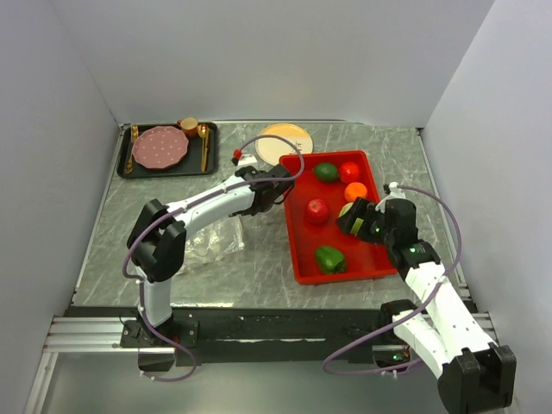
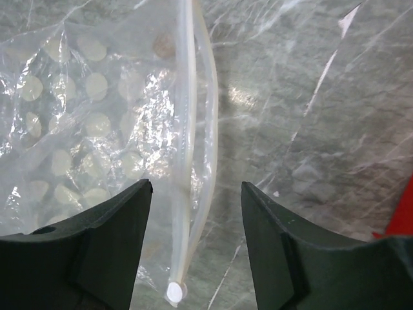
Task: Place the food in the zip-top bag and seal the zipper
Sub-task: Pick up the zipper food storage bag at the center of the board.
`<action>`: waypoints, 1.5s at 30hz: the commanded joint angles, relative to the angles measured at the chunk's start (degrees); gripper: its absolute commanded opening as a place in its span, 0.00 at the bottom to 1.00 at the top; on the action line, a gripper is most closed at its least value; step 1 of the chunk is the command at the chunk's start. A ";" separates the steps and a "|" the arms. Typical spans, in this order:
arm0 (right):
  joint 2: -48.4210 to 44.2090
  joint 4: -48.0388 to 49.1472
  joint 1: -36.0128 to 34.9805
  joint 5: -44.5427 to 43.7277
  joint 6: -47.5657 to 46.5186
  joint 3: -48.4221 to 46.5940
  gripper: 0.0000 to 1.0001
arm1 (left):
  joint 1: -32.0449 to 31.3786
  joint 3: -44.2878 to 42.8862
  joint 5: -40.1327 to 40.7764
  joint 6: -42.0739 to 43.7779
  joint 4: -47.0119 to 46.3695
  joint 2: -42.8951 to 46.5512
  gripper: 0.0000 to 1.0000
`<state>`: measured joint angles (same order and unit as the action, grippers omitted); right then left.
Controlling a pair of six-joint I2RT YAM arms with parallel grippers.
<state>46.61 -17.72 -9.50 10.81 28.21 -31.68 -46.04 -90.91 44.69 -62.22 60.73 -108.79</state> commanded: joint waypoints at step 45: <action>-1.78 0.93 -0.17 3.07 -0.26 -0.48 1.00 | 3.33 6.37 -3.54 6.04 -6.41 7.79 0.01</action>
<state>46.83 -17.63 -9.50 11.97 27.59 -31.48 -42.02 -82.61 42.83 -58.96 55.70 -108.47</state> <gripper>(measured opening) 0.998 0.021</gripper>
